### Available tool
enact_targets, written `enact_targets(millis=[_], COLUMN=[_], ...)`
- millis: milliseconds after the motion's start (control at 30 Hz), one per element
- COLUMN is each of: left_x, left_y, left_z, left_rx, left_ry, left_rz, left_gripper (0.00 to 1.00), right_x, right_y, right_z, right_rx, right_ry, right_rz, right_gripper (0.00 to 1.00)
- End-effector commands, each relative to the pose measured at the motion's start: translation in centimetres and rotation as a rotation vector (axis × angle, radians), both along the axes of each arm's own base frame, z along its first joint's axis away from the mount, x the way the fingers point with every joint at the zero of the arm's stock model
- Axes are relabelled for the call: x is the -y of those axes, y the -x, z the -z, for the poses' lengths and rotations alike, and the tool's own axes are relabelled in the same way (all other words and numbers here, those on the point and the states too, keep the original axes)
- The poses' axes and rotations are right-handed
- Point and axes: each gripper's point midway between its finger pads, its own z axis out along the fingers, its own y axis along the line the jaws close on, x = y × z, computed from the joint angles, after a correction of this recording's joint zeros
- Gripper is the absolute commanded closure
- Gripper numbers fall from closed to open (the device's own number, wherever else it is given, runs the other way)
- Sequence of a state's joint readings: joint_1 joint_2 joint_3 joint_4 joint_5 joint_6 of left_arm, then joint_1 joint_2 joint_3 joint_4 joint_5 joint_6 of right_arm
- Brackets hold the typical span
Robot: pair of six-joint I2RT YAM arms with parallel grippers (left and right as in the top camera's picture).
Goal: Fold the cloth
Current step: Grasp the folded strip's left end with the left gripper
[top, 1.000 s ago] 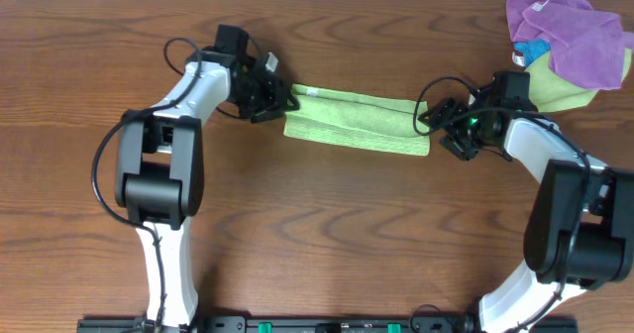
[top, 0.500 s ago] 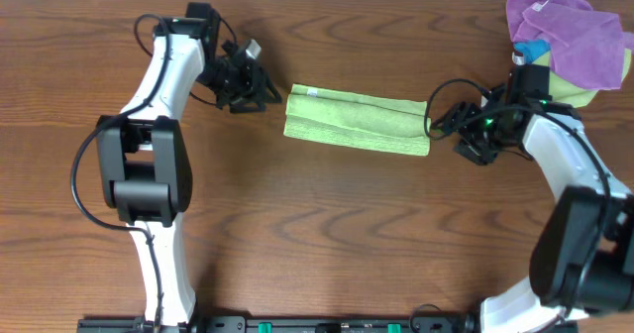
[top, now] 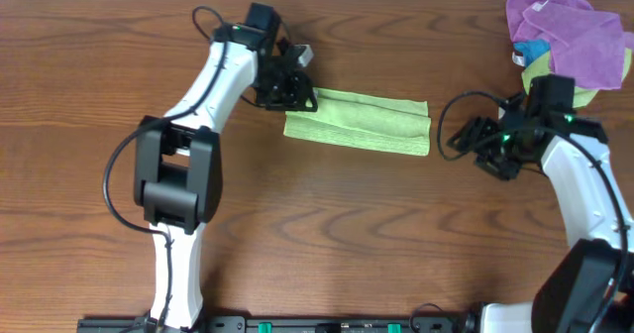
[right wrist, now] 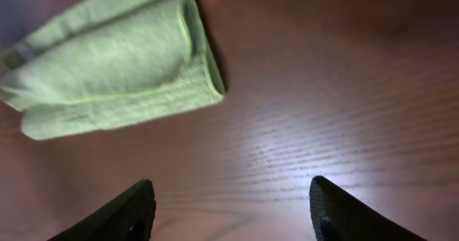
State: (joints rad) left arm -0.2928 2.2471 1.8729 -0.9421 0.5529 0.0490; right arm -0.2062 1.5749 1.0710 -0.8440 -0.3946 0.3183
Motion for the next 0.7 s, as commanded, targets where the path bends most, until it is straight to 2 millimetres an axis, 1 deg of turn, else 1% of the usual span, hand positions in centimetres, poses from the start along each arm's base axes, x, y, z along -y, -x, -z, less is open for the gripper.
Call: enact_targets(millis=[0,100,200,300,367,400,433,467,500,533,667], left_x=[-2.0,-2.8,-3.0,-2.3,-1.8,-1.6,-1.3,-1.1,-0.6,-0.3,0.3], left_y=[-1.1,-1.4,-1.5,-1.2,-0.9,-0.9,-0.7,-0.6,-0.5,-0.4,-0.3], left_z=[-0.6,-0.1,0.0,0.0,0.0,0.0,0.0,0.0,0.0,0.0,-0.1], left_rx=[0.108,0.163,0.196,0.206,0.206,0.206,0.207,0.207,0.207,0.206,0.206], left_ry=[-0.194,-0.335,-0.414,-0.429,-0.422,-0.421,-0.418,-0.412,-0.399,-0.389,-0.379], left_rz=[-0.017,0.002,0.01,0.028,0.038,0.042,0.048,0.054,0.06,0.065,0.061], left_gripper=[0.53,0.51,0.44,0.42,0.43,0.44,0.5,0.6,0.8,0.94,0.94], right_x=[0.0,-0.1,-0.1,-0.1,-0.2,-0.2,-0.2,-0.2,-0.2,-0.2,-0.2], right_y=[1.0,1.3,1.4,1.6,1.7,1.7,1.8,1.8,1.9,1.9,1.9], right_z=[0.7,0.9,0.9,0.9,1.0,1.0,1.0,1.0,1.0,1.0,1.0], right_rx=[-0.009,-0.019,-0.022,-0.029,-0.032,-0.033,-0.033,-0.035,-0.037,-0.038,-0.038], right_ry=[0.012,0.01,0.01,0.008,0.009,0.009,0.01,0.01,0.01,0.01,0.009], right_rz=[-0.034,-0.034,-0.037,-0.038,-0.046,-0.049,-0.053,-0.056,-0.056,-0.056,-0.055], right_gripper=[0.29,0.28,0.28,0.28,0.3,0.33,0.36,0.39,0.44,0.5,0.74])
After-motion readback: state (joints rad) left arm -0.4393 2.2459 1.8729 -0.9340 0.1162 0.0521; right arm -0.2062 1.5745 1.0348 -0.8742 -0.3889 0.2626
